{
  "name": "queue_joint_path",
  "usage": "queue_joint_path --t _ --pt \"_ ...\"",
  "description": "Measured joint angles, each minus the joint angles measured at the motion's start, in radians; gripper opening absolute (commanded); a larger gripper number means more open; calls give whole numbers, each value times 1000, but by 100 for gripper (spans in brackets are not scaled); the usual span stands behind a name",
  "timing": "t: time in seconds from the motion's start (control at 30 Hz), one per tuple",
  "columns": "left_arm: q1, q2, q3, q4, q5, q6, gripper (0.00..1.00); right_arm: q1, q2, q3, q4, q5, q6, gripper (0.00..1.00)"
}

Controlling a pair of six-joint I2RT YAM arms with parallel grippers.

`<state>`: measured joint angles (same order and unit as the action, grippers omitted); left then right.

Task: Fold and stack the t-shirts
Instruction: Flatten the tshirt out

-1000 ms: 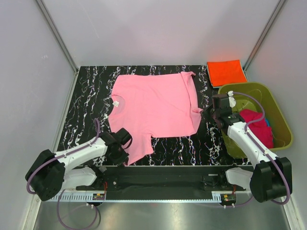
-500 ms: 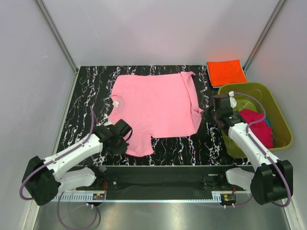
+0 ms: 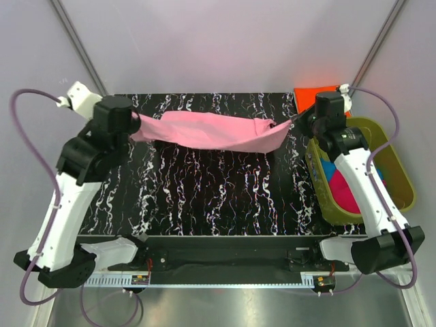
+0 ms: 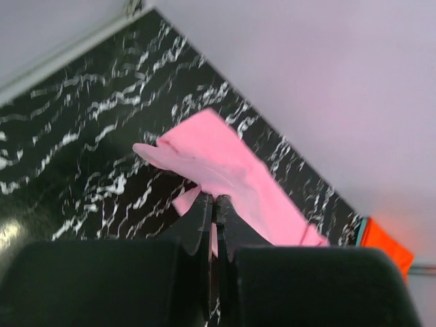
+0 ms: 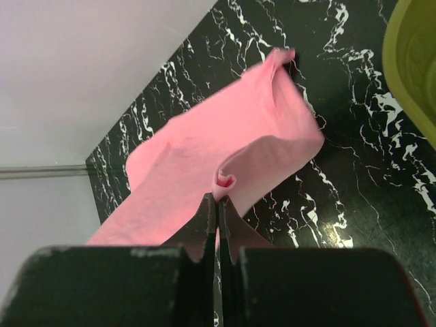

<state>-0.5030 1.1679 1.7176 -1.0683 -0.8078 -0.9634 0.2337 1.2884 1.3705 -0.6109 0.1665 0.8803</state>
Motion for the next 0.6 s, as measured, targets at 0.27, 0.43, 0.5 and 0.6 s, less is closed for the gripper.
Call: queue_joint_path --t 0.27,0.43,0.5,0.6 --pt "2 -202 -74 92 42 200 0 0 -247 -140 -139 -22 0 0" --pt "3 -306 -102 134 168 271 0 0 -398 -122 -195 -114 16 0" --pt "3 -310 -37 141 221 282 0 2 -434 -49 -222 -145 37 0" --pt "3 -311 97 164 313 280 0 2 -488 96 -249 -174 76 0"
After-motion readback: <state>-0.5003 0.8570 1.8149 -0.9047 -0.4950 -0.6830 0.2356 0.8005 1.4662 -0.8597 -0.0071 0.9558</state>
